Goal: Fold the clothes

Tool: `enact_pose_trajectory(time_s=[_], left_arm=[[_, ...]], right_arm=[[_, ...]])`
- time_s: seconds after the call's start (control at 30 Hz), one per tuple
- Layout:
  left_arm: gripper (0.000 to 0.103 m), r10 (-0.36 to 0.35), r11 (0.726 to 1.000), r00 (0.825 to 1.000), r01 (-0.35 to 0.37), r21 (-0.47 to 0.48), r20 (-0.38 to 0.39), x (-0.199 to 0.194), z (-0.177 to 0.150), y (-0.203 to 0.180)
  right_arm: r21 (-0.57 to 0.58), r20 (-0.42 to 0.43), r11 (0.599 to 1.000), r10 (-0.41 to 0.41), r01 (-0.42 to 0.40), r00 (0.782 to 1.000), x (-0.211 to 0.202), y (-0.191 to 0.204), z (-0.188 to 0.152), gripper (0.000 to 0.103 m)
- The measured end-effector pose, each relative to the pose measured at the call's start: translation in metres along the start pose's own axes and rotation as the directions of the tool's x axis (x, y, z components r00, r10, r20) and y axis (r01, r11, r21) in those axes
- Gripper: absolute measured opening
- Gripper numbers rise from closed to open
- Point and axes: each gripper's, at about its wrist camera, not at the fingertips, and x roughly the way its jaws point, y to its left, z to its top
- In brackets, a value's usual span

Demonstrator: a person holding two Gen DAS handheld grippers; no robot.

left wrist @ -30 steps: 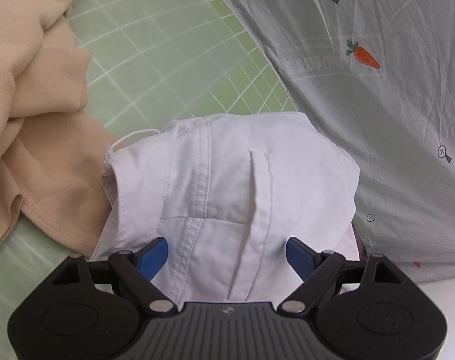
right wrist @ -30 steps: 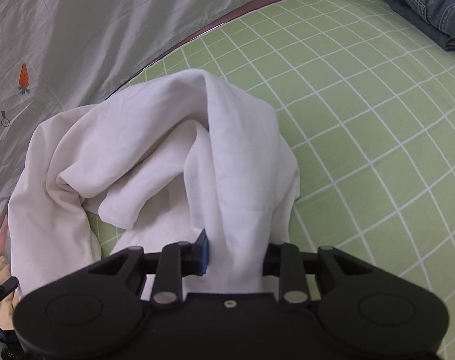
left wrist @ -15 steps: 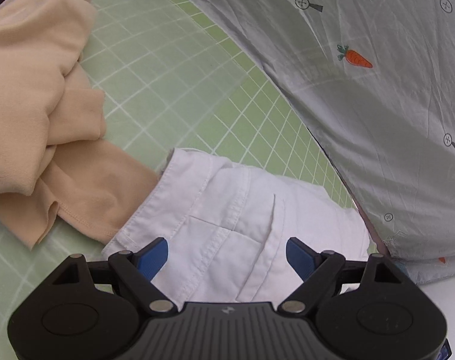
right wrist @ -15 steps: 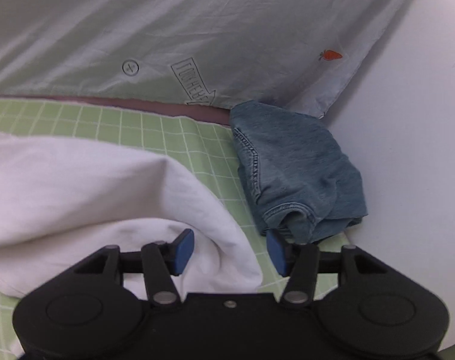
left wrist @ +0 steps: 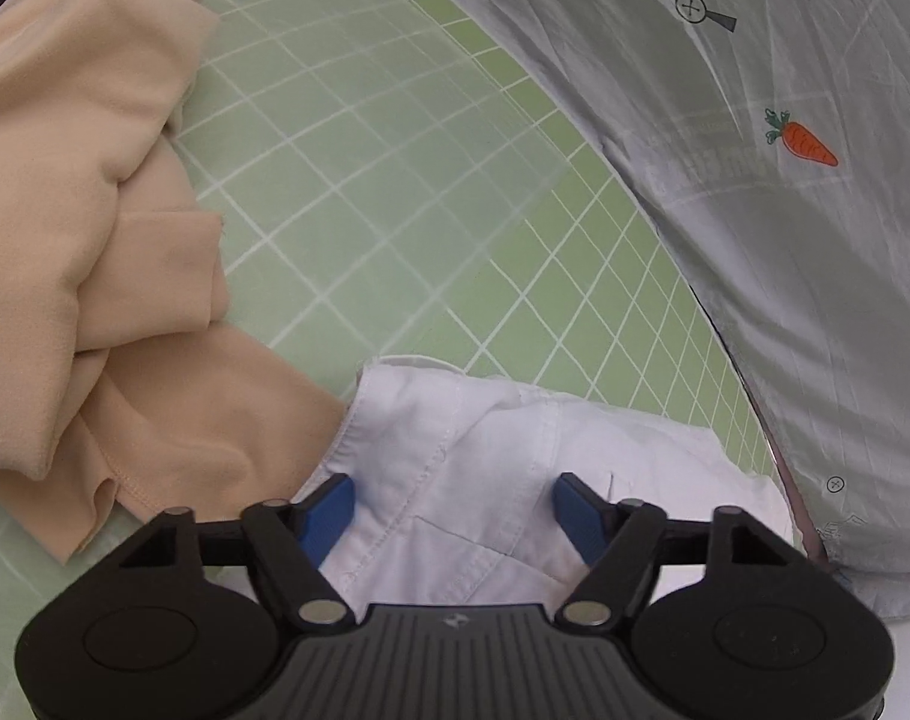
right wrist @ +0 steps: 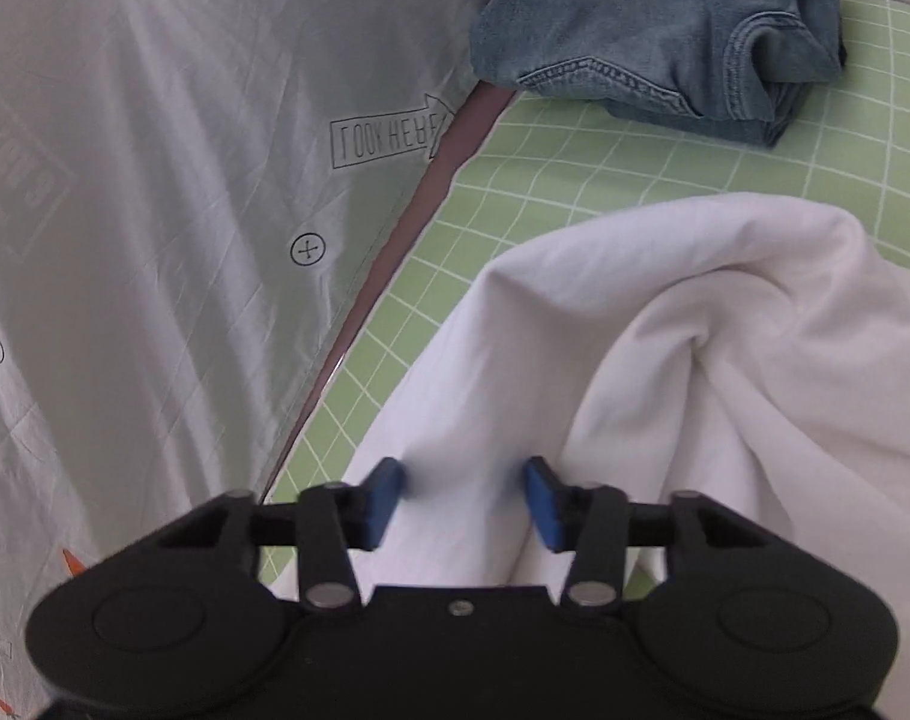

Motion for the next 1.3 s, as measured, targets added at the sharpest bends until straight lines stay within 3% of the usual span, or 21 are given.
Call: enact_pose_trajectory(time_s=[0.03,0.1,0.27,0.33,0.47,0.5,0.57,0.63,0.7,0.77,0.8,0.9,0.93,0.97,1.0,1.03,1.07,1.13,1.2,1.27,1.3], left_arm=[[0.041,0.015,1.0,1.0,-0.015,0.007,-0.003,0.002,0.0,-0.002],[0.018,0.032,0.999,0.999,-0.032,0.024,0.02,0.001,0.003,-0.006],[0.01,-0.054,0.997,0.986,0.043,0.071,0.16,-0.022,0.031,-0.024],[0.0,-0.11,0.99,0.964,0.085,0.113,0.242,-0.041,0.045,-0.04],[0.0,-0.202,0.97,0.9,0.129,0.207,0.387,-0.09,0.073,-0.072],[0.0,-0.224,0.961,0.896,0.138,0.238,0.383,-0.098,0.079,-0.08],[0.0,-0.242,0.955,0.902,0.156,0.25,0.359,-0.101,0.082,-0.084],[0.002,-0.221,0.959,0.934,0.157,0.234,0.281,-0.081,0.076,-0.078],[0.011,-0.18,0.97,0.966,0.142,0.199,0.188,-0.053,0.066,-0.07],[0.021,-0.121,0.982,0.988,0.106,0.157,0.091,-0.023,0.05,-0.055],[0.022,-0.099,0.985,0.993,0.088,0.145,0.067,-0.012,0.041,-0.05],[0.048,-0.056,0.993,0.998,0.054,0.103,0.017,0.011,0.02,-0.035],[0.058,-0.061,0.994,0.998,0.06,0.088,0.007,0.016,0.015,-0.032],[0.062,-0.065,0.995,0.998,0.065,0.073,-0.003,0.02,0.011,-0.029],[0.069,-0.07,0.996,0.997,0.07,0.058,-0.013,0.025,0.006,-0.027],[0.077,-0.074,0.996,0.997,0.075,0.046,-0.022,0.029,0.003,-0.025],[0.08,-0.079,0.996,0.996,0.08,0.033,-0.031,0.033,0.0,-0.023],[0.079,-0.097,0.995,0.994,0.098,0.015,-0.051,0.043,-0.005,-0.023],[0.071,-0.125,0.992,0.99,0.126,0.012,-0.06,0.05,-0.009,-0.026],[0.042,-0.104,0.992,0.993,0.107,0.063,-0.048,0.049,-0.01,-0.038],[0.021,-0.095,0.991,0.995,0.099,0.088,-0.041,0.048,-0.011,-0.044]], right_arm=[[-0.022,0.002,1.0,-0.015,0.015,1.0,0.005,0.006,0.002,0.016],[-0.044,0.017,0.999,-0.011,0.012,1.0,0.01,0.016,0.007,0.009],[-0.142,0.098,0.989,0.052,-0.038,0.994,-0.001,0.052,0.036,0.004],[-0.16,0.148,0.983,0.109,-0.085,0.983,-0.014,0.066,0.052,0.004],[-0.208,0.254,0.961,0.232,-0.181,0.939,-0.059,0.088,0.072,0.003],[-0.223,0.277,0.956,0.248,-0.189,0.928,-0.072,0.091,0.073,0.003],[-0.254,0.307,0.95,0.259,-0.183,0.916,-0.091,0.091,0.07,0.003],[-0.283,0.317,0.954,0.188,-0.096,0.93,-0.09,0.081,0.061,0.003],[-0.32,0.294,0.946,0.042,0.056,0.955,-0.075,0.064,0.046,0.003],[-0.293,0.243,0.951,-0.028,0.101,0.969,-0.064,0.039,0.036,0.003],[-0.247,0.22,0.965,-0.036,0.092,0.975,-0.059,0.024,0.034,0.003],[-0.176,0.188,0.981,-0.048,0.082,0.981,-0.055,-0.003,0.03,0.006],[-0.167,0.186,0.982,-0.055,0.087,0.981,-0.054,-0.007,0.029,0.012],[-0.152,0.186,0.984,-0.063,0.092,0.98,-0.053,-0.011,0.028,0.019],[-0.131,0.187,0.987,-0.07,0.096,0.98,-0.052,-0.016,0.026,0.038],[-0.113,0.189,0.989,-0.073,0.096,0.979,-0.052,-0.02,0.025,0.05],[-0.094,0.189,0.991,-0.076,0.095,0.979,-0.051,-0.024,0.023,0.053],[-0.056,0.152,0.997,-0.043,0.052,0.987,-0.044,-0.033,0.018,0.056],[-0.044,0.102,0.999,-0.011,0.016,0.995,-0.033,-0.034,0.016,0.059],[-0.082,0.081,0.997,0.002,0.005,0.997,-0.022,-0.026,0.013,0.057],[-0.107,0.077,0.994,0.006,0.003,0.997,-0.017,-0.021,0.013,0.046]])
